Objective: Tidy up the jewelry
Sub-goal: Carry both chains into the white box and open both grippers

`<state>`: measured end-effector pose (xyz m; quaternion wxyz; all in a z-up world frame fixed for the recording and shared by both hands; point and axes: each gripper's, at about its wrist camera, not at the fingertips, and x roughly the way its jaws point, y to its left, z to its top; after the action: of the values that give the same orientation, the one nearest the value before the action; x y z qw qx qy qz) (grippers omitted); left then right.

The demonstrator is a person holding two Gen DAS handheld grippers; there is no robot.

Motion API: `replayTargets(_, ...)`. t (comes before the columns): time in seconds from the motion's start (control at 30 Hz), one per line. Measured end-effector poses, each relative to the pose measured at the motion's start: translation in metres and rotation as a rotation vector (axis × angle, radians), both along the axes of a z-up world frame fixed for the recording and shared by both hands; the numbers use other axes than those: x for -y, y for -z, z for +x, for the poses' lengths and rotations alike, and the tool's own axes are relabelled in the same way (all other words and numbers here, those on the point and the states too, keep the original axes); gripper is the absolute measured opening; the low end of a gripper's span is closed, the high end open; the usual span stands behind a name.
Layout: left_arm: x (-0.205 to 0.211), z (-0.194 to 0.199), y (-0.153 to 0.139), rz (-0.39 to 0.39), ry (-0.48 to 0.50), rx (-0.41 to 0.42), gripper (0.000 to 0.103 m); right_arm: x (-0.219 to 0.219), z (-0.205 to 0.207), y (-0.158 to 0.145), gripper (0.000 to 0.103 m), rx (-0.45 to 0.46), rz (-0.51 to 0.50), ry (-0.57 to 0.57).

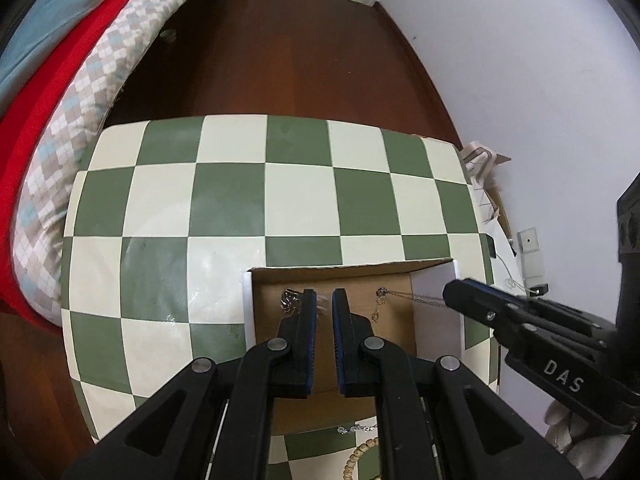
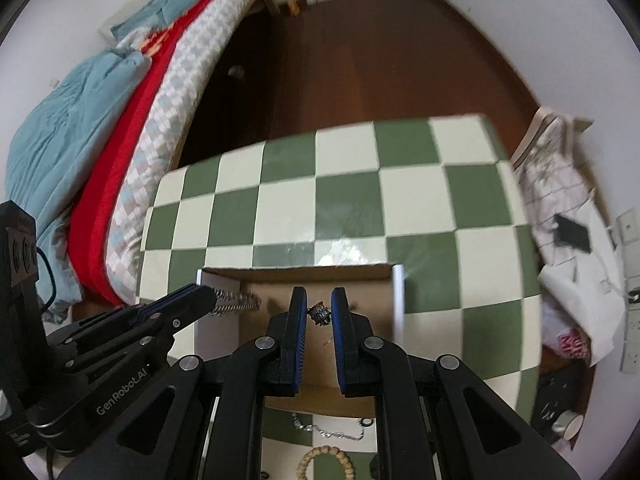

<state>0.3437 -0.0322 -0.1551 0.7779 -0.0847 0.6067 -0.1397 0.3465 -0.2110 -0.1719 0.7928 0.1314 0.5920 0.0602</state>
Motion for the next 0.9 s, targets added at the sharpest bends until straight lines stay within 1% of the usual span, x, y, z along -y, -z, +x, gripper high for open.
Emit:
replayTargets(0.03,-0.001,0.001,0.0,-0.001,-0.003,-0.001,0.008,0.001,0.003,0.005,0.014,-0.023,0.011,0.001)
replayTargets(0.1,-0.001,0.002,-0.003,0.027,-0.01,0.011,0.009,0.003,0.009,0.014,0.014,-0.064,0.026,-0.002)
replayTargets(0.13,-0.002,0.002,-0.005,0.044,-0.012,0.02,0.009,0.004,0.009,0.015,0.019,-0.071,0.022,-0.002)
replayTargets(0.17,-0.002,0.001,-0.007,0.07,-0.017,0.032,0.014,0.005,0.009,0.017,0.024,-0.076,0.014,0.001)
replayTargets(0.23,-0.004,-0.001,-0.011,0.109,-0.021,0.056,0.035,0.007,0.01,0.019,0.047,-0.085,0.009,0.001)
replayTargets(0.27,-0.005,-0.004,-0.014,0.144,-0.025,0.078,0.056,0.008,0.008,0.019,0.051,-0.087,-0.003,0.002)
replayTargets(0.3,-0.006,-0.006,-0.016,0.161,-0.029,0.098,0.064,0.008,0.007,0.018,0.054,-0.085,-0.016,0.004)
replayTargets(0.33,-0.007,-0.009,-0.018,0.181,-0.035,0.118,0.065,0.009,0.005,0.018,0.058,-0.083,-0.028,0.006)
replayTargets(0.37,-0.008,-0.012,-0.019,0.206,-0.038,0.133,0.072,0.011,0.003,0.017,0.06,-0.083,-0.042,0.011)
replayTargets(0.4,-0.01,-0.015,-0.02,0.233,-0.041,0.144,0.083,0.012,0.001,0.016,0.066,-0.08,-0.061,0.014)
replayTargets(0.43,-0.011,-0.017,-0.02,0.256,-0.047,0.156,0.088,0.013,-0.002,0.015,0.074,-0.073,-0.087,0.014)
replayTargets(0.47,-0.012,-0.021,-0.02,0.275,-0.051,0.167,0.098,0.013,-0.007,0.015,0.079,-0.068,-0.119,0.012)
replayTargets(0.5,-0.013,-0.026,-0.019,0.293,-0.053,0.175,0.103,0.012,-0.01,0.015,0.089,-0.063,-0.148,0.009)
replayTargets(0.53,-0.014,-0.029,-0.019,0.307,-0.056,0.179,0.103,0.011,-0.015,0.016,0.096,-0.06,-0.176,0.005)
replayTargets(0.63,-0.019,-0.043,-0.017,0.33,-0.072,0.194,0.103,0.009,-0.028,0.021,0.098,-0.06,-0.225,0.0)
replayTargets(0.7,-0.02,-0.051,-0.018,0.329,-0.081,0.202,0.103,0.006,-0.038,0.025,0.103,-0.053,-0.257,-0.007)
replayTargets(0.83,-0.021,-0.066,-0.022,0.328,-0.096,0.218,0.103,0.002,-0.057,0.026,0.103,-0.028,-0.298,-0.011)
replayTargets(0.9,-0.022,-0.074,-0.025,0.326,-0.106,0.223,0.103,0.0,-0.065,0.024,0.103,-0.012,-0.303,-0.009)
